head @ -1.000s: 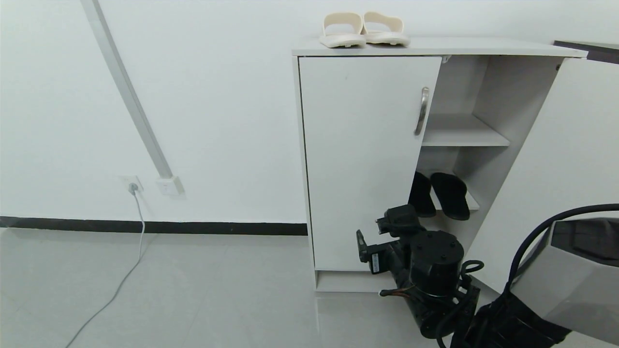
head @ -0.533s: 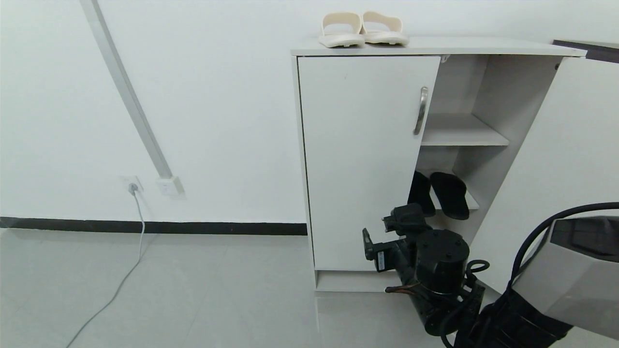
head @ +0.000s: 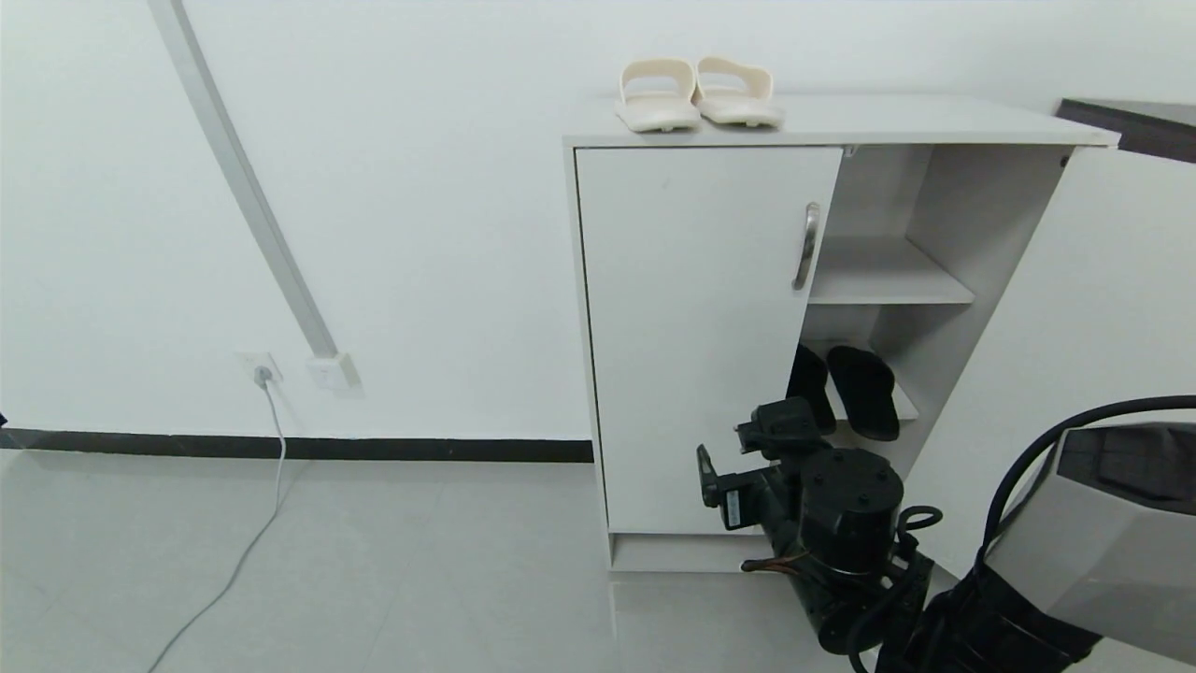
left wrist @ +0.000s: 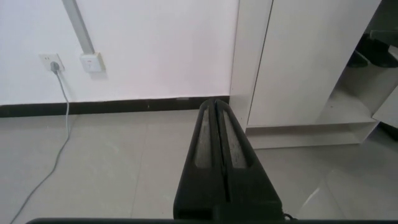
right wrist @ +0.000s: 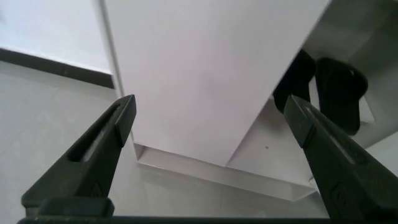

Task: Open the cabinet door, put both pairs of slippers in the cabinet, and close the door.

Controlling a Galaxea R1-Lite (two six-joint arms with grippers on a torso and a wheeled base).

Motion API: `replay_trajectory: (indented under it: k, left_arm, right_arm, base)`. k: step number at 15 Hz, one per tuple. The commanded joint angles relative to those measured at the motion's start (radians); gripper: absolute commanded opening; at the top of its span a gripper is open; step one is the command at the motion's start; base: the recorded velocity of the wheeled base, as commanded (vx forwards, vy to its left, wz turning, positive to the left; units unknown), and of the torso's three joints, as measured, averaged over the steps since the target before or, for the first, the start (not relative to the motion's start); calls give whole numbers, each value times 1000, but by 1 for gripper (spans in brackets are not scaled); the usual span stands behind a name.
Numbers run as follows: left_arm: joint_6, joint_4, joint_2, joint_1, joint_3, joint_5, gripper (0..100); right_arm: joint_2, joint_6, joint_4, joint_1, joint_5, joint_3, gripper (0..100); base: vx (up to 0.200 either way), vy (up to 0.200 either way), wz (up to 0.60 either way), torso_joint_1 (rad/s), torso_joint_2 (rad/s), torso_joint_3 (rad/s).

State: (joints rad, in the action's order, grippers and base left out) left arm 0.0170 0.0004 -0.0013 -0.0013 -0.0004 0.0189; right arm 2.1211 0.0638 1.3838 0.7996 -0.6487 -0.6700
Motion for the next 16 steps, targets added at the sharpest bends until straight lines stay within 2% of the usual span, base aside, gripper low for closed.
replay_trajectory:
  k: [1,8,16]
  left_arm:
    - [0,1,1,0,0,-1,0]
    - [0,1,1,0,0,-1,0]
    - [0,1,1,0,0,-1,0]
  right_arm:
    - [11,1,-3,-2,0,0,100]
    - [10,1,0,-2,6,1,100]
    - [7,1,0,-2,14,3,100]
  base:
    - [0,0,0,27,-540,-354]
    - [0,0,0,124,-466,-340]
    - [0,0,0,176,-488,-311]
